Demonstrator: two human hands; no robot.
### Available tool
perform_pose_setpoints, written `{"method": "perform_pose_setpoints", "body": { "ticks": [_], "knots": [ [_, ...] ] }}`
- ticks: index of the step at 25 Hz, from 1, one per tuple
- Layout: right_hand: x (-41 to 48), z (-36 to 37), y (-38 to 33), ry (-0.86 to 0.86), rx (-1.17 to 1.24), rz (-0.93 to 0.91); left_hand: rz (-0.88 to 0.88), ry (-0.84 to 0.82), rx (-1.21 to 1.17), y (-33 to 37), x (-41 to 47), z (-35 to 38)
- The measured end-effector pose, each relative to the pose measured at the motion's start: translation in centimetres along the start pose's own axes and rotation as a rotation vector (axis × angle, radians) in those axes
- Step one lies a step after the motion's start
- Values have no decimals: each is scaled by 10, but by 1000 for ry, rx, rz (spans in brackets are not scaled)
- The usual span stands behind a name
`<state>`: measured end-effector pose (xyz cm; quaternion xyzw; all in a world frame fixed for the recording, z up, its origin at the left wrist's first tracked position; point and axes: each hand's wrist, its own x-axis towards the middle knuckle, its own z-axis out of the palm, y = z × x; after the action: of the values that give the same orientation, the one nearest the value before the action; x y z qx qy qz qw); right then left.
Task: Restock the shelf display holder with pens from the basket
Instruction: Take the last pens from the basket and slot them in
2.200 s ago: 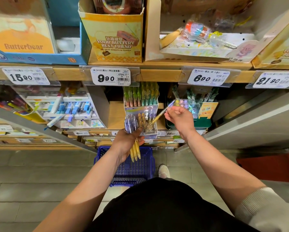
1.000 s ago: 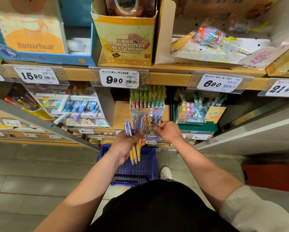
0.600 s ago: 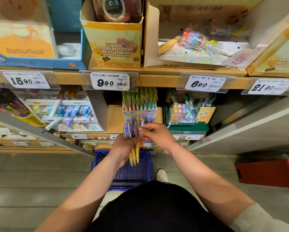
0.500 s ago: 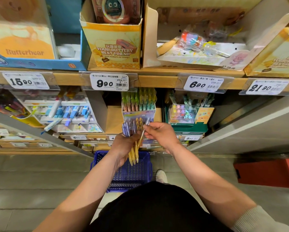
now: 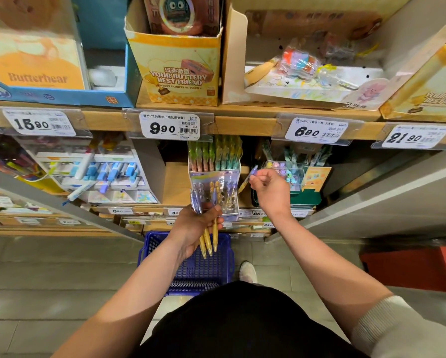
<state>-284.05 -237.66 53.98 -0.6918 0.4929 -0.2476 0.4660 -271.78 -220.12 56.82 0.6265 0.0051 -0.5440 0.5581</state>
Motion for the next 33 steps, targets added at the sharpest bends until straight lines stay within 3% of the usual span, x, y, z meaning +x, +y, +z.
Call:
{"method": "perform_pose_setpoints", "body": {
  "ticks": [13,16,20,24,26,29,31,33],
  "knots": [
    [3,31,29,-142,-315,-76,-45,61,-122,1,1,-12],
    [1,37,33,-222,-405,-41,-36,45,-95,1,1,-13],
    [-1,45,33,-201,-432,12,-29,45,-53,0,1,-14],
    [0,39,25,-353,-549,241,-16,39,-37,-1,3,-14],
    [-7,31,17,-499,-345,434,-10,42,-36,-1,5,-12],
    [-26,23,-2,-556,329,522,-11,27,-34,-2,6,-8],
    [-35,23,-12,-578,446,447,-11,-4,-19,-4,6,-5],
    [-40,26,-18,-556,376,364,-11,-32,-8,-6,6,-2]
  ]
}}
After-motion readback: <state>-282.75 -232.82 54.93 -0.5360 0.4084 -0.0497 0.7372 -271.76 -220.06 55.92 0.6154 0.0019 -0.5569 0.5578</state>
